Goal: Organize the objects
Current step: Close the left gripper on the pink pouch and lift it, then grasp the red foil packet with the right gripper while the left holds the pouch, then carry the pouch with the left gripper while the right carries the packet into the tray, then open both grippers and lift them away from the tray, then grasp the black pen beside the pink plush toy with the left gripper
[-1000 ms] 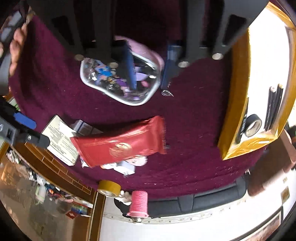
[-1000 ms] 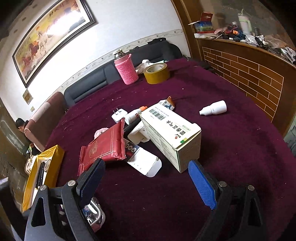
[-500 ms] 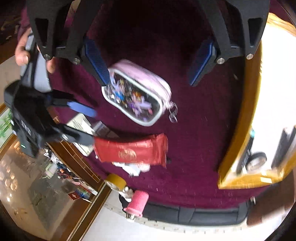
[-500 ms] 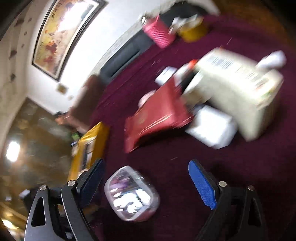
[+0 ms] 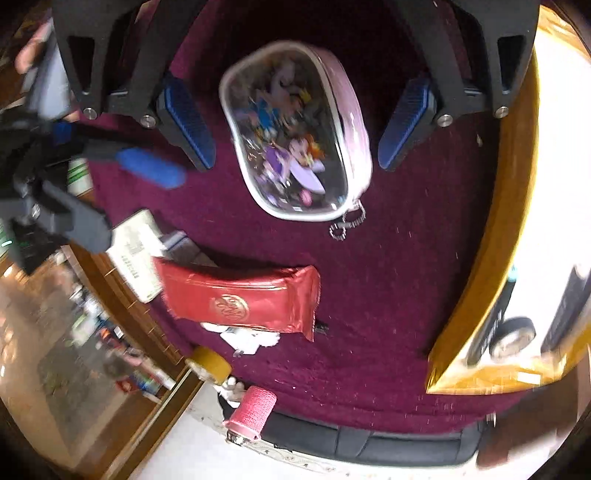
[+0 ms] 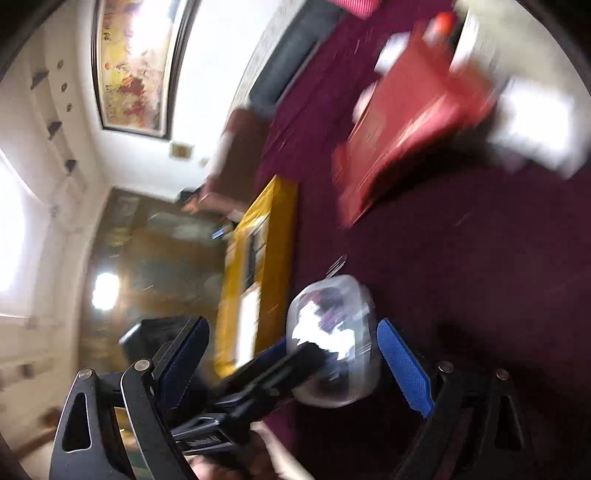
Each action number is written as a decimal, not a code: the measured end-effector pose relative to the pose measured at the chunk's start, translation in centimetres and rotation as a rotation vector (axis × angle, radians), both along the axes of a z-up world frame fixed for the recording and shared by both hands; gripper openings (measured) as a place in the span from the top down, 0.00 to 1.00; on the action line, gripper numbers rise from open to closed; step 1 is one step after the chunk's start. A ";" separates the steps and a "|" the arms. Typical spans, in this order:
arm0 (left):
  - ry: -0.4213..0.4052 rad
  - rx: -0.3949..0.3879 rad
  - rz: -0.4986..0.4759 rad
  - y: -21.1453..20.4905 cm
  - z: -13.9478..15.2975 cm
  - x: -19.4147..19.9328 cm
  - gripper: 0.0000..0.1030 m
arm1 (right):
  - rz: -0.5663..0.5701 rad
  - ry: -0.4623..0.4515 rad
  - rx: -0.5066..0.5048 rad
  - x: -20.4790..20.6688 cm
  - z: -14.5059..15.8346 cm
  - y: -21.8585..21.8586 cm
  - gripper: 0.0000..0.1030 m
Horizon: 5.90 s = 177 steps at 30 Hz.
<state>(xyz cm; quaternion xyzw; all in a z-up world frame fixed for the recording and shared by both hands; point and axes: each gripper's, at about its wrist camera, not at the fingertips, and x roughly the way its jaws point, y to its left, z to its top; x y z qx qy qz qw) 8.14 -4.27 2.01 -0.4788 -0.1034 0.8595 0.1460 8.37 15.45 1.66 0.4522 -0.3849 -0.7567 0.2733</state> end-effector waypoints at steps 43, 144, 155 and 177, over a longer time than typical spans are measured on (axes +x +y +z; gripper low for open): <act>0.197 0.036 0.089 -12.2 4.9 4.8 0.15 | 0.307 0.176 0.854 -7.4 5.3 -9.5 0.08; 0.143 -0.026 -0.101 -2.6 6.9 -4.2 0.08 | -0.348 0.353 0.587 -3.5 8.6 3.5 0.08; 0.231 -0.449 -0.411 5.4 2.1 -13.1 0.08 | -0.436 0.346 0.460 -6.2 6.1 8.6 0.08; 0.072 -0.361 -0.546 7.2 -0.6 -14.3 0.88 | -0.431 0.338 0.418 -6.2 4.7 9.3 0.08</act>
